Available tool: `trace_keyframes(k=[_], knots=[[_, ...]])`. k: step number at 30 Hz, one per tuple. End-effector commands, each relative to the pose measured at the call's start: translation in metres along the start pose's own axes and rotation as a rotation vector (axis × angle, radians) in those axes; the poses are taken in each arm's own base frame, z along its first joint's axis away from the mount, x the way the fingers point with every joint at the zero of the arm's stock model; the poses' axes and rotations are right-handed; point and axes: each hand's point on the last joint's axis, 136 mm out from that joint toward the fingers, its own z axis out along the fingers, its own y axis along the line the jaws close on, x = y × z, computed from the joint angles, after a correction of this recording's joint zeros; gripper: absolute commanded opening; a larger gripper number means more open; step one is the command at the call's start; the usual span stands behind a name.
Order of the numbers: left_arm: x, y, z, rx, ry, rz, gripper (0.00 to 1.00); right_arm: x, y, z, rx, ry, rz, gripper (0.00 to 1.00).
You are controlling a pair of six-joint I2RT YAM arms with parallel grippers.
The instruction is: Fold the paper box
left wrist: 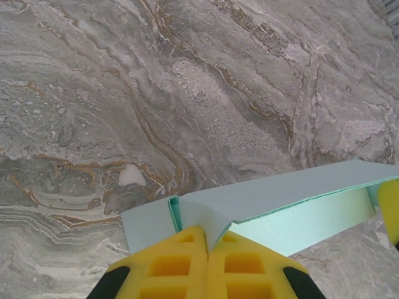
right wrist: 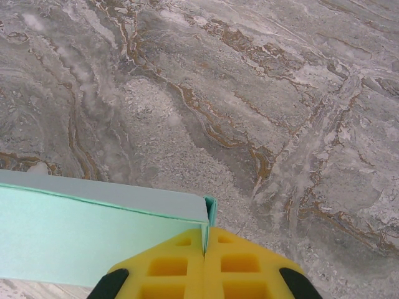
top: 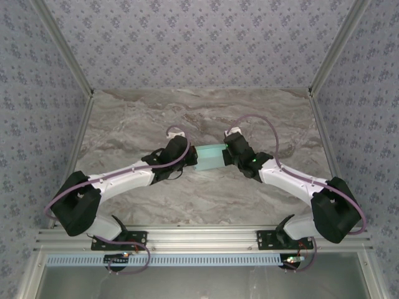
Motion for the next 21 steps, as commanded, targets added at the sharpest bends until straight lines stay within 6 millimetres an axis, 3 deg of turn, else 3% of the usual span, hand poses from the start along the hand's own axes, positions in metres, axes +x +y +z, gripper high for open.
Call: trace_keyframes(k=[1, 14, 21], knots=[[-0.012, -0.029, -0.011, 0.135, -0.022, -0.057, 0.0, 0.035, 0.012, 0.001, -0.049, 0.106, -0.039, 0.0], [-0.003, -0.008, -0.007, 0.034, -0.021, 0.015, 0.0, 0.034, 0.011, 0.002, -0.047, 0.106, -0.038, 0.0], [0.017, 0.016, -0.007, -0.099, -0.02, 0.133, 0.0, 0.035, 0.009, 0.001, -0.039, 0.1, -0.036, 0.0]])
